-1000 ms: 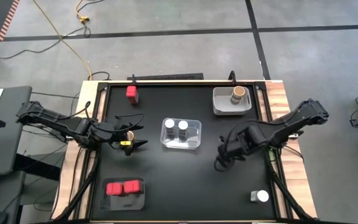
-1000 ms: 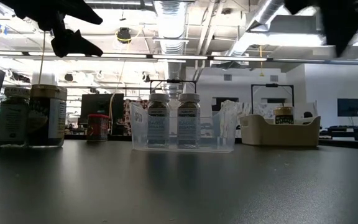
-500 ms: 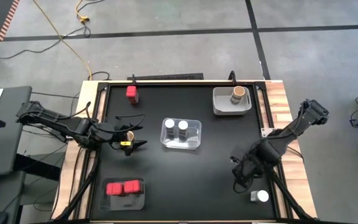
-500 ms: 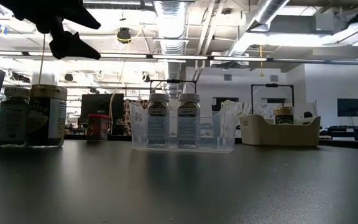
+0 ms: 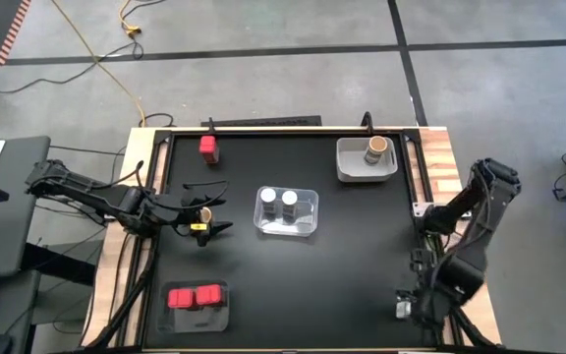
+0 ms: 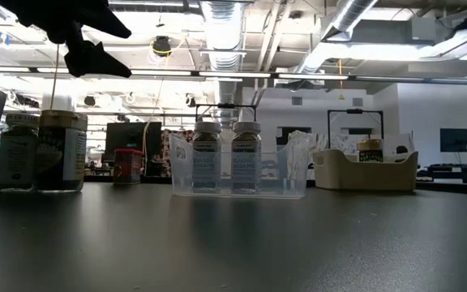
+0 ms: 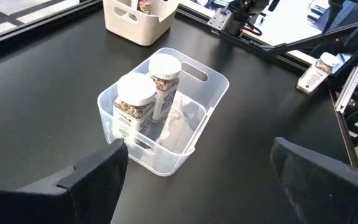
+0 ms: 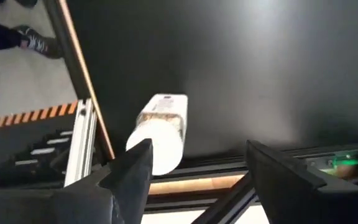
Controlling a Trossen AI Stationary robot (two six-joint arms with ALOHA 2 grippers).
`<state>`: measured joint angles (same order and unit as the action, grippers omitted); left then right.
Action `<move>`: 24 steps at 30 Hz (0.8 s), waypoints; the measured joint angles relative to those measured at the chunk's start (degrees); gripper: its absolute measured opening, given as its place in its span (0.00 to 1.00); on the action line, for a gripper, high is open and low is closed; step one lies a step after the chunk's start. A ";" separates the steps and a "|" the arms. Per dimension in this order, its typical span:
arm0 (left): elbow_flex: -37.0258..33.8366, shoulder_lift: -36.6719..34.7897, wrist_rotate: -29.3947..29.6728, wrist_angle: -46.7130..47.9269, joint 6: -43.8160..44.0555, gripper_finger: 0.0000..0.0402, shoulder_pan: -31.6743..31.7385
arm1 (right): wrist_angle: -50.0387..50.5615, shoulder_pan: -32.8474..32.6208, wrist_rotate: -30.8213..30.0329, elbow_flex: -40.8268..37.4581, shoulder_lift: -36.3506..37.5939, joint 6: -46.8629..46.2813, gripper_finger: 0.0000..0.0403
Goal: Sort spices by type
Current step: Put the white seasoning bottle into the transparent bin
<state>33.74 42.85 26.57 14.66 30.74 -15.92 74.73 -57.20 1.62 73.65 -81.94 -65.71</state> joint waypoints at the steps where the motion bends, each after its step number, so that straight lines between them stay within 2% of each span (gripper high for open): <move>1: 0.00 0.02 0.00 0.02 0.00 0.94 0.00 | -0.69 -1.20 -0.54 0.00 -0.34 -0.10 0.70; 9: 0.00 0.00 0.28 0.04 0.09 0.94 0.00 | -2.02 -7.28 -1.77 0.00 -5.36 1.70 0.70; 15: 0.00 0.00 0.41 0.04 0.49 0.94 0.00 | -2.27 -7.60 -1.92 -0.01 -8.88 0.60 0.70; 24: 0.00 0.00 0.98 0.04 0.57 0.94 0.00 | -2.90 -7.61 -1.95 0.00 -8.82 -3.33 0.70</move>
<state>33.74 42.85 27.55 14.70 31.31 -15.92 71.83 -64.81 -0.32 73.65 -90.76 -69.04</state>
